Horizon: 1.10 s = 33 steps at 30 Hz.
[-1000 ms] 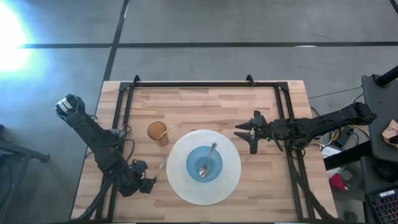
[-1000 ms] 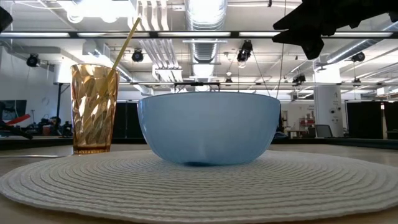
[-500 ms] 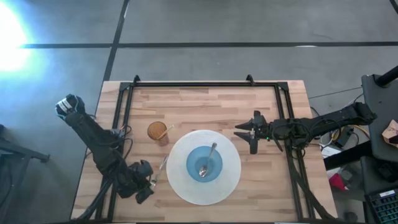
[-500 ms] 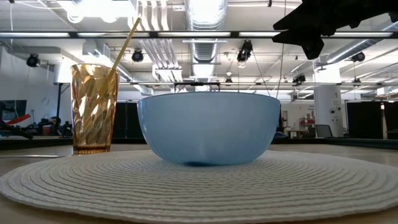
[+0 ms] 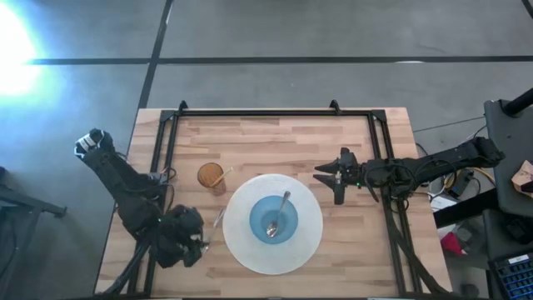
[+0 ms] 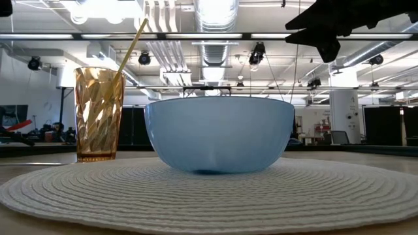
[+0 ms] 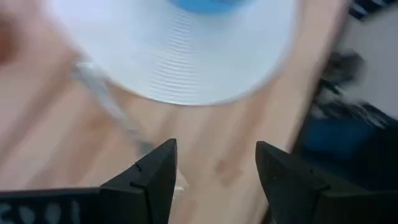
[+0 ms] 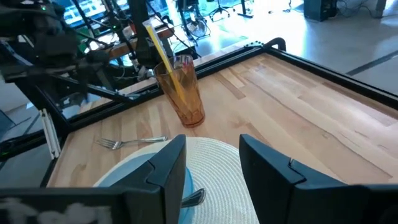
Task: Pick & Place Utensil
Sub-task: Put the fork into the blue bowl
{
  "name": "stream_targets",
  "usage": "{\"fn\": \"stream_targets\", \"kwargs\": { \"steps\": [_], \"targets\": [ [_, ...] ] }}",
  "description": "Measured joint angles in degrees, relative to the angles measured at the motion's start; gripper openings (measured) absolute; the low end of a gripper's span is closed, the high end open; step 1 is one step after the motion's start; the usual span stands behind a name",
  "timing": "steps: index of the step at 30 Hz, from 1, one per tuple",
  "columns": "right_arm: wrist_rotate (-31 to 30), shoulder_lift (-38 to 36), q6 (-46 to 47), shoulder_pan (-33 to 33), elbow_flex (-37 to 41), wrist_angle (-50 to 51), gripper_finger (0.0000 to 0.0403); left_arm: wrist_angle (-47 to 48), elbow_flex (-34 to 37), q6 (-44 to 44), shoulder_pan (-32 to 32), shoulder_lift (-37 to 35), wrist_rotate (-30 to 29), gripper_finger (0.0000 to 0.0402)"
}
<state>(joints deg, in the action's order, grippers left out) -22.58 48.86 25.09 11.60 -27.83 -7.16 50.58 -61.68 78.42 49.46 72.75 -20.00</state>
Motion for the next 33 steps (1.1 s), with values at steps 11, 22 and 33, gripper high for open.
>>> {"fn": "stream_targets", "kwargs": {
  "steps": [11, 22, 33],
  "targets": [
    [-0.1, 0.0, -0.4, 0.0, 0.0, 0.0, 0.0141, 8.3, 1.6, 15.9, -3.8, 2.1, -1.5, 0.0209],
    [-0.1, 0.0, -2.2, 0.0, 0.0, 0.0, 0.0141, 8.4, 2.1, 18.1, -7.2, 9.9, 3.9, 0.0209],
    [-0.1, 0.0, -2.2, 0.0, 0.0, 0.0, 0.0132, 5.9, 1.9, 19.3, -8.4, 15.9, 7.2, 0.0209]
  ]
}}
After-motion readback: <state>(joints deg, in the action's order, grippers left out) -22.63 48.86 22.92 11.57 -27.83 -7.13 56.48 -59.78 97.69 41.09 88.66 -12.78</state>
